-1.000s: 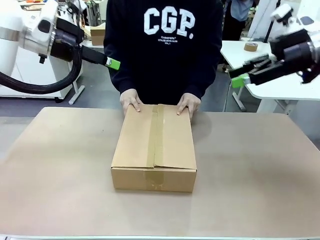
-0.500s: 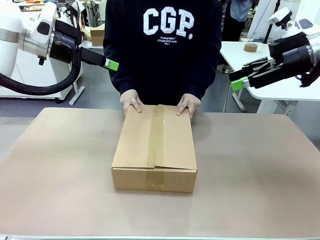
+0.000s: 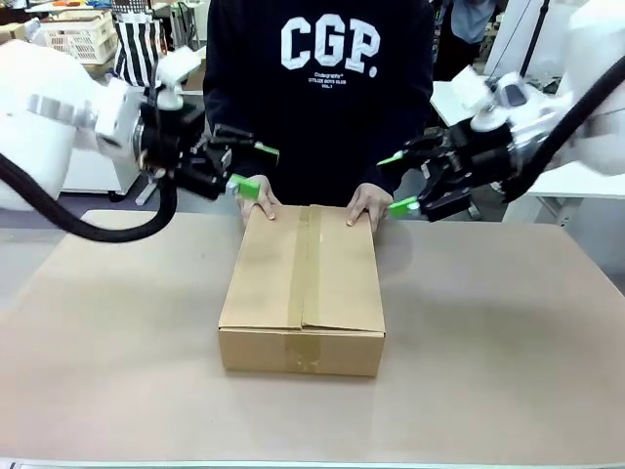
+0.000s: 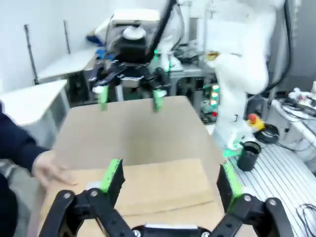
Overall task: Pack the gift set into the box.
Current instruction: Press and hold the closed box until the human finishes sealing it.
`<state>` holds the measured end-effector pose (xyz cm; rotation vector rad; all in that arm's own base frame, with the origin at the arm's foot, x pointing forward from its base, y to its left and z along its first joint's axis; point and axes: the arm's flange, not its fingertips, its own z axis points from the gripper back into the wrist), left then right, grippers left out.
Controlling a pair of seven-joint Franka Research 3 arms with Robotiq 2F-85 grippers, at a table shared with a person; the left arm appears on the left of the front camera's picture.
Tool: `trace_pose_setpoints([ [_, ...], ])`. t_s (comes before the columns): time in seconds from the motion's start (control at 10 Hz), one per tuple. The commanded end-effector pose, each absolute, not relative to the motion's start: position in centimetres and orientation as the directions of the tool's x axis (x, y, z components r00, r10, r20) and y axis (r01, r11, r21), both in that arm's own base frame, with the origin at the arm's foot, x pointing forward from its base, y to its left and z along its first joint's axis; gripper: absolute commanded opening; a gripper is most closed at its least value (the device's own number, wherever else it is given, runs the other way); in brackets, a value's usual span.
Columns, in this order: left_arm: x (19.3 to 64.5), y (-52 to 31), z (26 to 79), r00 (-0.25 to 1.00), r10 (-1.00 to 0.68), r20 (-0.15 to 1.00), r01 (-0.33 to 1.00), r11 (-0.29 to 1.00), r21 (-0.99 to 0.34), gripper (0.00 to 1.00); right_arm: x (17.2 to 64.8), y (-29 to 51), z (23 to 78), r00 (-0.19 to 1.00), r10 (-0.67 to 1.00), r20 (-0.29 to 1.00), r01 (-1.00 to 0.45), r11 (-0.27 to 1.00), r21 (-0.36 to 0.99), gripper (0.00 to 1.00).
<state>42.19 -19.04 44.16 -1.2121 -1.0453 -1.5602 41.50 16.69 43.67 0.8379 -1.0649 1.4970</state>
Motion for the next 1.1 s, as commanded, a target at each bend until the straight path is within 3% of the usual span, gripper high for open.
trace_pose_setpoints([
  [0.0, 41.9, -19.3, 40.5, -0.087, -0.202, 0.975, 0.952, -0.306, 0.021, 1.00, 43.0, 20.0, 40.2, -0.198, 0.310, 0.930, -0.979, -0.020, -0.202, 1.00],
  [0.1, 42.0, -20.1, 37.9, -0.050, -0.287, 0.957, 0.959, -0.280, -0.034, 1.00, 43.0, 21.6, 38.4, -0.124, 0.306, 0.944, -0.991, 0.012, -0.134, 1.00],
  [0.2, 43.1, -20.6, 35.9, 0.013, -0.381, 0.924, 0.993, -0.105, -0.058, 1.00, 42.5, 22.6, 37.6, -0.097, 0.333, 0.938, -0.993, 0.028, -0.112, 1.00],
  [0.3, 41.6, -19.6, 38.8, -0.078, -0.202, 0.976, 0.954, -0.298, 0.015, 1.00, 41.6, 22.4, 37.7, -0.021, 0.410, 0.912, -0.997, -0.072, 0.009, 1.00],
  [0.4, 41.6, -19.6, 38.8, -0.078, -0.202, 0.976, 0.954, -0.298, 0.015, 1.00, 42.3, 20.9, 37.4, -0.109, 0.315, 0.943, -0.994, -0.018, -0.109, 1.00],
  [0.5, 42.3, -19.8, 35.8, -0.046, -0.293, 0.955, 0.972, -0.233, -0.025, 1.00, 41.8, 22.0, 36.4, -0.069, 0.339, 0.938, -0.998, -0.037, -0.060, 1.00],
  [0.6, 42.8, -20.2, 36.4, -0.128, -0.351, 0.927, 0.968, -0.248, 0.039, 1.00, 41.5, 21.9, 36.9, -0.088, 0.426, 0.900, -0.995, -0.080, -0.060, 1.00],
  [1.0, 43.1, -19.7, 33.3, -0.108, -0.393, 0.913, 0.968, -0.251, 0.007, 1.00, 41.3, 20.0, 34.6, -0.011, 0.458, 0.889, -0.999, -0.046, 0.011, 1.00],
])
